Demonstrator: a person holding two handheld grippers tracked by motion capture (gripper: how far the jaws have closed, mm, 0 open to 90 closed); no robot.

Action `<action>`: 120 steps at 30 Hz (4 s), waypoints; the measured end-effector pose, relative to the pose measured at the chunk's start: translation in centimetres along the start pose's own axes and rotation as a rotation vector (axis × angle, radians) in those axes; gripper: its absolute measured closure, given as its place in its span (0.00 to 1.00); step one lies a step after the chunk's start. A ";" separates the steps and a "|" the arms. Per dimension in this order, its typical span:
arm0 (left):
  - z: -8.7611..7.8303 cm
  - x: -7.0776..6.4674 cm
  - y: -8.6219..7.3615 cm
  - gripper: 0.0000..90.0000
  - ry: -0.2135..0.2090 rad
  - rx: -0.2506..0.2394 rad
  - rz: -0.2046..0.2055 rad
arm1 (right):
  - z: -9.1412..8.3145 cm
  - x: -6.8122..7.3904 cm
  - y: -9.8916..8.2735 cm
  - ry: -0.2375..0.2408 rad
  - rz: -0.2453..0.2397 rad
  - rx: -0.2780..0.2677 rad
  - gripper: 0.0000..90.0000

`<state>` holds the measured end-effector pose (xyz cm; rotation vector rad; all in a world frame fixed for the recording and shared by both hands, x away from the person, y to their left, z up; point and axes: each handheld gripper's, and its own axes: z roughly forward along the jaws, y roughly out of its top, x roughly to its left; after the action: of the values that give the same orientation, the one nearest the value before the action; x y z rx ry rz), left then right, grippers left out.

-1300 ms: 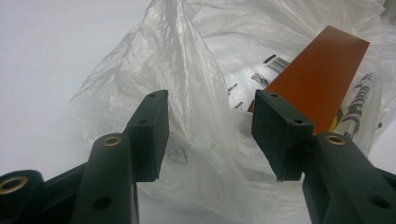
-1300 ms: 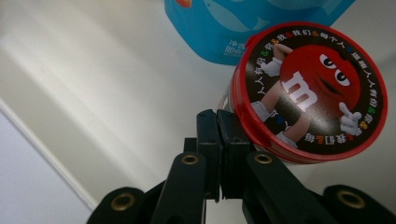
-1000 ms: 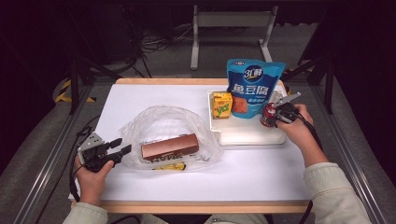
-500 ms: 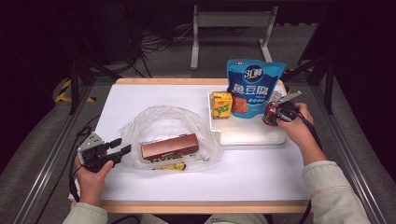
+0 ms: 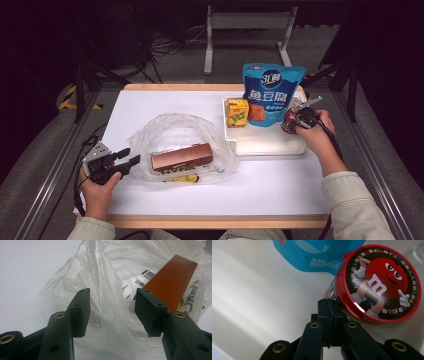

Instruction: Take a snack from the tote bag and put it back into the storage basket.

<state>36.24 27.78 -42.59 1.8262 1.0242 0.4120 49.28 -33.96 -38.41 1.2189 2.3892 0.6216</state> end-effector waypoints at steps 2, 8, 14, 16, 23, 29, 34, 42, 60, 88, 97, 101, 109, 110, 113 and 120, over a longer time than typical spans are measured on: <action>0.0 0.0 0.0 0.52 0.000 0.000 0.000 | 0.0 0.1 0.0 0.011 0.001 0.000 0.97; 0.1 0.0 0.0 0.52 0.000 -0.003 -0.001 | -0.7 0.6 0.0 0.043 -0.001 -0.029 0.91; 0.0 -0.1 0.1 0.52 0.003 -0.007 -0.003 | -2.2 1.4 0.5 0.080 -0.012 -0.127 0.75; -0.1 -0.1 0.0 0.52 0.006 -0.009 0.001 | -2.6 1.8 0.8 0.092 -0.006 -0.168 0.66; -0.6 0.0 -0.2 0.52 0.015 -0.013 -0.001 | -3.6 2.7 1.5 0.150 0.029 -0.284 0.45; -0.8 -0.1 -0.3 0.52 0.025 -0.023 0.004 | -5.0 4.0 2.6 0.181 -0.010 -0.370 0.36; -0.9 -0.1 -0.3 0.52 0.023 -0.028 0.001 | -5.6 5.5 3.6 0.174 -0.048 -0.404 0.28; -1.2 -0.1 -0.5 0.52 0.025 -0.028 0.004 | -6.2 7.6 5.2 0.224 -0.081 -0.473 0.22; -2.0 0.0 -0.9 0.51 0.030 -0.036 -0.002 | -6.6 12.1 8.3 0.361 -0.166 -0.563 0.18; -2.0 0.2 -0.8 0.51 0.031 -0.045 -0.008 | -3.7 18.1 11.0 0.499 -0.297 -0.546 0.15; -2.7 0.2 -1.2 0.51 0.044 -0.047 -0.011 | -2.3 20.1 11.7 0.524 -0.341 -0.512 0.15; -3.3 0.1 -1.6 0.51 0.057 -0.049 -0.023 | -1.6 20.8 12.0 0.535 -0.367 -0.493 0.15; -4.6 0.2 -2.4 0.51 0.075 -0.054 -0.047 | -0.4 22.0 12.5 0.548 -0.413 -0.443 0.16; -4.7 0.3 -2.5 0.51 0.077 -0.054 -0.043 | -0.3 22.2 12.6 0.548 -0.418 -0.441 0.17; -5.1 0.3 -2.8 0.51 0.085 -0.056 -0.050 | 0.3 22.8 12.8 0.559 -0.433 -0.417 0.17; -5.8 0.3 -3.2 0.51 0.098 -0.056 -0.060 | 1.8 23.8 13.2 0.573 -0.485 -0.363 0.16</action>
<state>31.10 31.95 -42.67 1.7352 1.1205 0.4930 45.79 -6.97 -35.91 0.3040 2.6968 1.2891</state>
